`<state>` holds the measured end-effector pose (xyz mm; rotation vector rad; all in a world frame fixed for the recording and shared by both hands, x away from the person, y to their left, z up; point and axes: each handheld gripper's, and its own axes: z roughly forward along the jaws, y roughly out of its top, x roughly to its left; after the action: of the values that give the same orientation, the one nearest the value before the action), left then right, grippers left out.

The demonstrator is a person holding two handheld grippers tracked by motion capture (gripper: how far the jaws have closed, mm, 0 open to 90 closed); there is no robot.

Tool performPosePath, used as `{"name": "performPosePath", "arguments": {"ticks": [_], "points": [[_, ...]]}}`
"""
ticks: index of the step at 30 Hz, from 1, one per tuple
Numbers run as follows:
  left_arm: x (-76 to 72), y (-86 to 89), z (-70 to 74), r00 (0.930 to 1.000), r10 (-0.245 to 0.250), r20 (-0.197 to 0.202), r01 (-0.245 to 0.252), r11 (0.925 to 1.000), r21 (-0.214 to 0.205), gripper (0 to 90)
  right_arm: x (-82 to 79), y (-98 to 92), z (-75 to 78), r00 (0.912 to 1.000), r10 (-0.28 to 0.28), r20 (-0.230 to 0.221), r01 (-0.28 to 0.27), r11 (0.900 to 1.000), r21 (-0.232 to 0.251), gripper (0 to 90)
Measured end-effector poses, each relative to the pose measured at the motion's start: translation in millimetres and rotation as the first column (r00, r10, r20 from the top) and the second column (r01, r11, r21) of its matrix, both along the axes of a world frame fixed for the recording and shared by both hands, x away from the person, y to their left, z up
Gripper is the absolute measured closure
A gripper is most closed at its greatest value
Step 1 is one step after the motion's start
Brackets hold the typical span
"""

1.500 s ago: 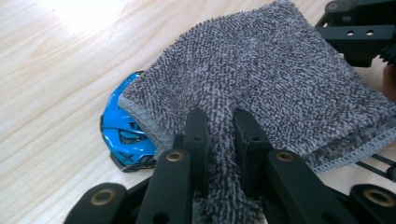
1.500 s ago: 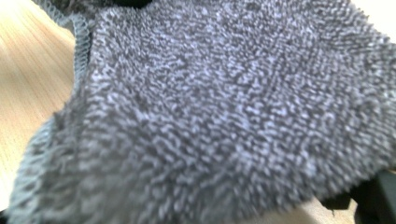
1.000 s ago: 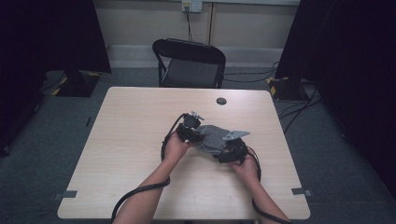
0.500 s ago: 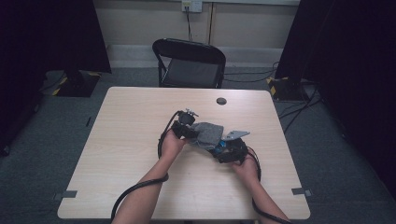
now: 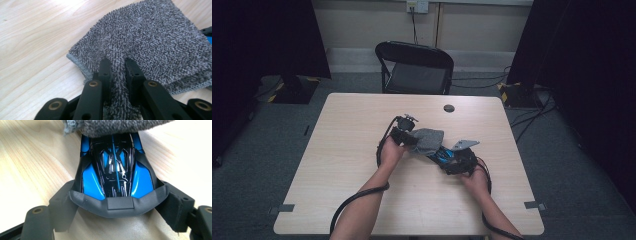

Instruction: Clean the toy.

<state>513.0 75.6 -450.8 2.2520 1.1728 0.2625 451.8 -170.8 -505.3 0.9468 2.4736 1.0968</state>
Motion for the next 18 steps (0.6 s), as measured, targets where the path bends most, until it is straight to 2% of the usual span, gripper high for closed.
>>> {"name": "performPosePath", "arguments": {"ticks": [10, 18], "points": [[5.7, 14.0, -6.1, 0.9989, 0.044, -0.019, -0.043, 0.9987, 0.028, 77.5, 0.0, 0.0, 0.0, 1.0, -0.001, 0.0, 0.001, 1.0, 0.001, 23.6], [9.5, 21.7, -6.8, 0.9973, 0.071, -0.017, -0.07, 0.9961, 0.054, 77.6, 0.0, 0.0, 0.0, 1.0, -0.001, 0.0, 0.001, 1.0, 0.001, 23.6]]}}
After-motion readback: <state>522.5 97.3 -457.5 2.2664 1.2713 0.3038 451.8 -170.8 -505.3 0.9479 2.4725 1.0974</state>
